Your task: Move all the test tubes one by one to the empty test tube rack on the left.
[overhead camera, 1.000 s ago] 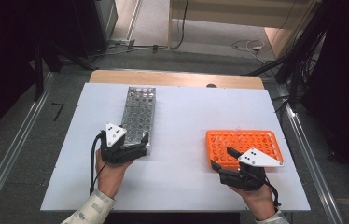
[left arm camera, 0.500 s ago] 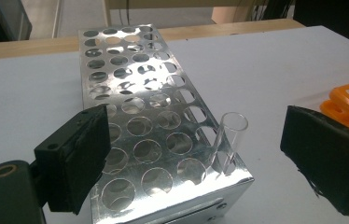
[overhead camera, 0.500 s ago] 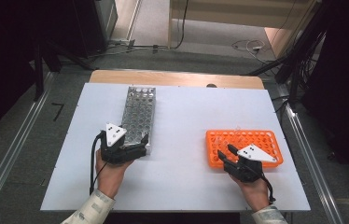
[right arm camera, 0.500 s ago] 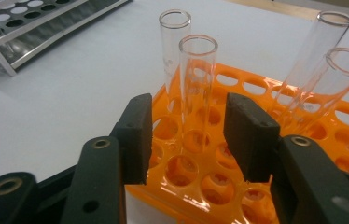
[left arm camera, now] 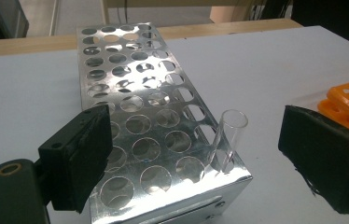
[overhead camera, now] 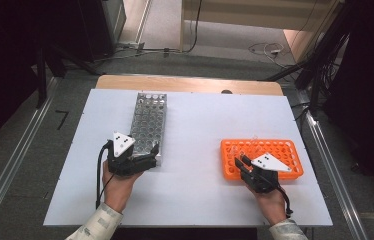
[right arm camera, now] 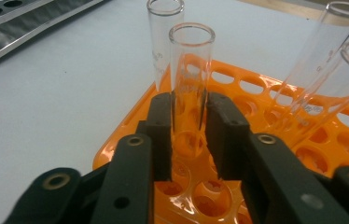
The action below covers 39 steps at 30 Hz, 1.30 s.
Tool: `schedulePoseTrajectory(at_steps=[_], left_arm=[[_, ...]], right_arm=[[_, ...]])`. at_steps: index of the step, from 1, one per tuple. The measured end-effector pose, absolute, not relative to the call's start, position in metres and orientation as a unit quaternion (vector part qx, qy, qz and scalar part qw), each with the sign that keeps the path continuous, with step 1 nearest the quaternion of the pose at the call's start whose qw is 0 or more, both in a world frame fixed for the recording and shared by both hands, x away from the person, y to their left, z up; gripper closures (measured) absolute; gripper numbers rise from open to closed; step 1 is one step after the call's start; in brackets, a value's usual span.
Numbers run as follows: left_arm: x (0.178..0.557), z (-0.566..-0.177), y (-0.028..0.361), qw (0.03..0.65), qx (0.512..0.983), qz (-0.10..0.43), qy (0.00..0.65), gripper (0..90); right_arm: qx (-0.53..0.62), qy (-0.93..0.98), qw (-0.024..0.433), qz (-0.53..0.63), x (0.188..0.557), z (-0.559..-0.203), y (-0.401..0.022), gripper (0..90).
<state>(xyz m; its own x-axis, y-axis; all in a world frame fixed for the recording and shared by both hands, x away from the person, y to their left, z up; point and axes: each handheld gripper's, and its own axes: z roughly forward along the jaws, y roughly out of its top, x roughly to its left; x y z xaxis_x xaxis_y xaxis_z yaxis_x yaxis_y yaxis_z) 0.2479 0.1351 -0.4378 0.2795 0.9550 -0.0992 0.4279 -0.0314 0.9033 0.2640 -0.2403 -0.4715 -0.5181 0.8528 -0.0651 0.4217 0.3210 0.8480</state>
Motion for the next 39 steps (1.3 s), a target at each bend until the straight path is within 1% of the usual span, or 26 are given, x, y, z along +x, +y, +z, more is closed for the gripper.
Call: schedulePoseTrajectory(at_steps=[4, 10, 13, 14, 18, 21, 25, 26, 27, 30, 32, 35, 36, 39], left_arm=[[0.247, -0.437, 0.136, 0.457, 0.657, 0.29, 0.525, 9.9], [0.246, -0.435, 0.137, 0.46, 0.654, 0.291, 0.525, 9.9], [0.246, -0.434, 0.137, 0.463, 0.654, 0.291, 0.524, 10.0], [0.245, -0.433, 0.137, 0.464, 0.653, 0.29, 0.523, 10.4], [0.242, -0.43, 0.135, 0.469, 0.654, 0.289, 0.517, 10.6], [0.241, -0.428, 0.133, 0.474, 0.656, 0.287, 0.513, 10.6], [0.237, -0.425, 0.126, 0.479, 0.661, 0.285, 0.503, 11.5], [0.236, -0.425, 0.124, 0.478, 0.664, 0.286, 0.499, 11.5], [0.235, -0.424, 0.121, 0.479, 0.667, 0.287, 0.494, 11.5], [0.233, -0.423, 0.112, 0.482, 0.678, 0.278, 0.48, 11.9], [0.231, -0.422, 0.106, 0.486, 0.686, 0.269, 0.47, 13.5], [0.229, -0.421, 0.097, 0.492, 0.696, 0.258, 0.455, 14.9], [0.228, -0.421, 0.094, 0.494, 0.699, 0.252, 0.451, 17.1], [0.226, -0.421, 0.086, 0.5, 0.709, 0.241, 0.435, 19.3]], right_arm=[[0.412, 0.764, 0.271, 0.417, 0.262, -0.465, -0.242, 72.9], [0.41, 0.749, 0.277, 0.441, 0.256, -0.446, -0.245, 73.2], [0.408, 0.745, 0.274, 0.451, 0.25, -0.435, -0.247, 73.2], [0.409, 0.745, 0.266, 0.454, 0.246, -0.43, -0.248, 73.2], [0.402, 0.751, 0.257, 0.457, 0.241, -0.427, -0.246, 73.2], [0.39, 0.759, 0.247, 0.459, 0.236, -0.427, -0.238, 73.2], [0.365, 0.78, 0.213, 0.461, 0.229, -0.433, -0.212, 73.2], [0.365, 0.78, 0.213, 0.461, 0.229, -0.433, -0.212, 73.2], [0.352, 0.791, 0.206, 0.457, 0.229, -0.437, -0.199, 73.2], [0.34, 0.799, 0.199, 0.454, 0.23, -0.44, -0.187, 73.3], [0.327, 0.808, 0.191, 0.451, 0.232, -0.444, -0.171, 73.2], [0.321, 0.812, 0.187, 0.45, 0.234, -0.446, -0.163, 73.2], [0.319, 0.815, 0.181, 0.449, 0.236, -0.449, -0.157, 73.2], [0.317, 0.817, 0.175, 0.448, 0.237, -0.45, -0.15, 73.2]])
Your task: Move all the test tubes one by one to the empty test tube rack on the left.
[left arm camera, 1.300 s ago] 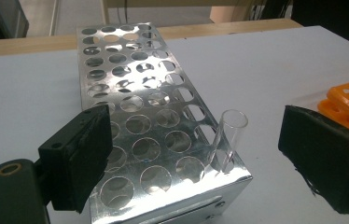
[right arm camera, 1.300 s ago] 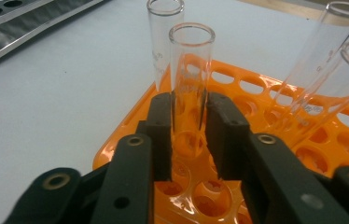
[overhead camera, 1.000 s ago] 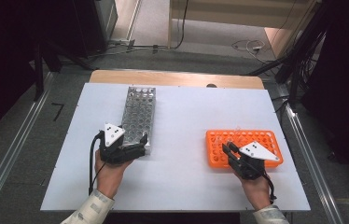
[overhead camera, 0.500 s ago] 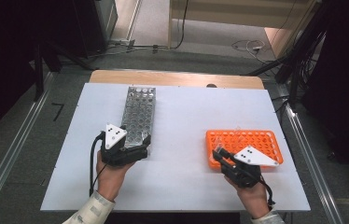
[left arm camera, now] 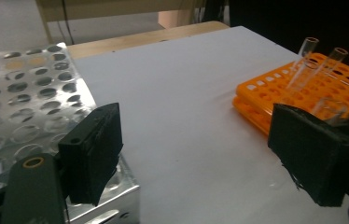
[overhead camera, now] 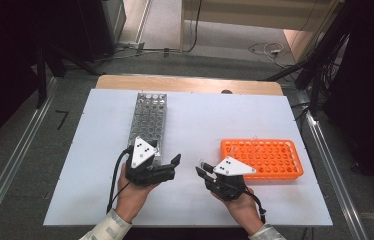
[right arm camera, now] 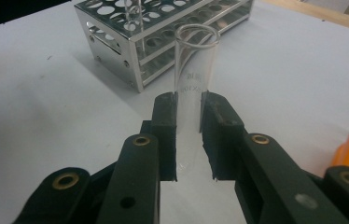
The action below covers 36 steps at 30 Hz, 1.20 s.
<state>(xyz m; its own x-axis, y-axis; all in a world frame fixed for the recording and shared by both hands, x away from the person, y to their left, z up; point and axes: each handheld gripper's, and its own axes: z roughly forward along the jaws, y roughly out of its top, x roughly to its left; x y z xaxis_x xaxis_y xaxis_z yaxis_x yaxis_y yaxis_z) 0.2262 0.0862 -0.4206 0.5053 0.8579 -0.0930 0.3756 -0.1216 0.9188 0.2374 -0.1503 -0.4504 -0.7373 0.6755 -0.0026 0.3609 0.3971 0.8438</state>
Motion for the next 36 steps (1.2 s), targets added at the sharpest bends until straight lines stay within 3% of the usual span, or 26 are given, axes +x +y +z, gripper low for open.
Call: schedulePoseTrajectory(at_steps=[8, 11, 18, 28, 34, 36], left_arm=[[0.223, -0.423, 0.069, 0.514, 0.732, 0.207, 0.396, 35.9], [0.222, -0.425, 0.066, 0.515, 0.74, 0.202, 0.384, 49.4], [0.221, -0.426, 0.063, 0.506, 0.749, 0.208, 0.374, 62.6], [0.22, -0.427, 0.061, 0.502, 0.753, 0.211, 0.37, 74.4], [0.221, -0.426, 0.061, 0.502, 0.754, 0.21, 0.368, 74.9], [0.222, -0.425, 0.062, 0.503, 0.752, 0.212, 0.369, 75.2]], right_arm=[[0.305, 0.824, 0.168, 0.446, 0.244, -0.454, -0.128, 73.2], [0.299, 0.828, 0.165, 0.445, 0.245, -0.455, -0.12, 73.2], [0.293, 0.828, 0.161, 0.45, 0.243, -0.452, -0.115, 73.2], [0.292, 0.826, 0.161, 0.455, 0.242, -0.449, -0.116, 73.2], [0.293, 0.826, 0.158, 0.455, 0.242, -0.448, -0.117, 72.4], [0.294, 0.826, 0.154, 0.455, 0.243, -0.448, -0.118, 60.0]])
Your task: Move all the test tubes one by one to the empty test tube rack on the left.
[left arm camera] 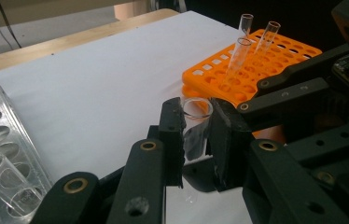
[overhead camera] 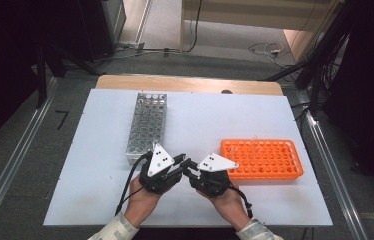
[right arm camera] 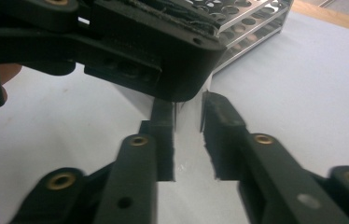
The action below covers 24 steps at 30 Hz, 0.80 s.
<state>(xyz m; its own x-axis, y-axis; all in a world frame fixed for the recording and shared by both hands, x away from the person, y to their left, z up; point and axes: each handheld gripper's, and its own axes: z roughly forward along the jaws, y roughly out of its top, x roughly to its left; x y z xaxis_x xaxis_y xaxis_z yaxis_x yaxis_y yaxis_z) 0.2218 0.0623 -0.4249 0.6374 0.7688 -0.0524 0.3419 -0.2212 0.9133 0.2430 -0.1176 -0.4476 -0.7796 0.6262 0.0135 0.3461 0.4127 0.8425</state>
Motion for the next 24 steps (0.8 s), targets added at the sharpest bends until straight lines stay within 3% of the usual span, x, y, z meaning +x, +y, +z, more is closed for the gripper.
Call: schedulePoseTrajectory(at_steps=[1, 3, 4, 9, 24], left_arm=[[0.222, -0.424, 0.063, 0.504, 0.751, 0.213, 0.371, 75.2], [0.224, -0.42, 0.067, 0.506, 0.747, 0.217, 0.374, 75.2], [0.226, -0.418, 0.069, 0.508, 0.743, 0.218, 0.377, 75.2], [0.236, -0.405, 0.082, 0.519, 0.723, 0.225, 0.397, 75.2], [0.271, -0.386, 0.116, 0.512, 0.676, 0.275, 0.453, 75.2]], right_arm=[[0.297, 0.828, 0.15, 0.451, 0.243, -0.447, -0.118, 50.2], [0.298, 0.827, 0.15, 0.452, 0.243, -0.446, -0.12, 47.4], [0.304, 0.825, 0.15, 0.452, 0.244, -0.444, -0.122, 39.4], [0.309, 0.821, 0.151, 0.456, 0.244, -0.438, -0.13, 29.1], [0.31, 0.817, 0.162, 0.458, 0.24, -0.431, -0.148, 26.7]])
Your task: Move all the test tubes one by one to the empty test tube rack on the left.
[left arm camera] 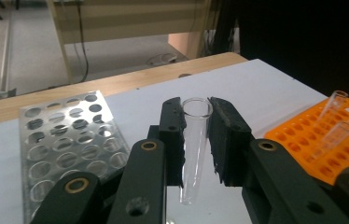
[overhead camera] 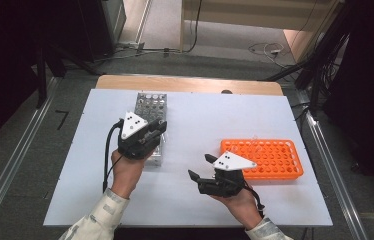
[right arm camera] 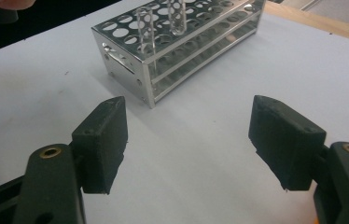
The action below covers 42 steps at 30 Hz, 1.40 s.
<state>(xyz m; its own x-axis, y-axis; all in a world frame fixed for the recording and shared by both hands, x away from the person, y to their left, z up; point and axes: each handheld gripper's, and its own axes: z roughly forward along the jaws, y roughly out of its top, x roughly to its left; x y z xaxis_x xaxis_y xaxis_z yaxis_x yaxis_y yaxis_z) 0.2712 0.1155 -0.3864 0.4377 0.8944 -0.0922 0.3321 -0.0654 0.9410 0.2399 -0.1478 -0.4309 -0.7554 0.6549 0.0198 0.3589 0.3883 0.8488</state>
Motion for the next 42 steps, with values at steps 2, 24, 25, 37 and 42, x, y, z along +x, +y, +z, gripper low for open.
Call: schedulePoseTrajectory(at_steps=[2, 24, 25, 37, 42], left_arm=[[0.273, -0.388, 0.12, 0.506, 0.673, 0.28, 0.461, 75.2], [0.277, -0.418, 0.123, 0.46, 0.689, 0.29, 0.48, 75.0], [0.277, -0.42, 0.122, 0.457, 0.691, 0.29, 0.48, 75.0], [0.276, -0.433, 0.118, 0.438, 0.701, 0.281, 0.488, 74.7], [0.276, -0.433, 0.116, 0.438, 0.702, 0.279, 0.486, 70.6]], right_arm=[[0.314, 0.815, 0.162, 0.459, 0.24, -0.431, -0.149, 26.9], [0.314, 0.818, 0.166, 0.453, 0.238, -0.432, -0.151, 27.1], [0.313, 0.818, 0.167, 0.453, 0.238, -0.432, -0.151, 27.1], [0.311, 0.821, 0.168, 0.449, 0.237, -0.434, -0.152, 27.1], [0.311, 0.821, 0.168, 0.449, 0.236, -0.434, -0.152, 27.1]])
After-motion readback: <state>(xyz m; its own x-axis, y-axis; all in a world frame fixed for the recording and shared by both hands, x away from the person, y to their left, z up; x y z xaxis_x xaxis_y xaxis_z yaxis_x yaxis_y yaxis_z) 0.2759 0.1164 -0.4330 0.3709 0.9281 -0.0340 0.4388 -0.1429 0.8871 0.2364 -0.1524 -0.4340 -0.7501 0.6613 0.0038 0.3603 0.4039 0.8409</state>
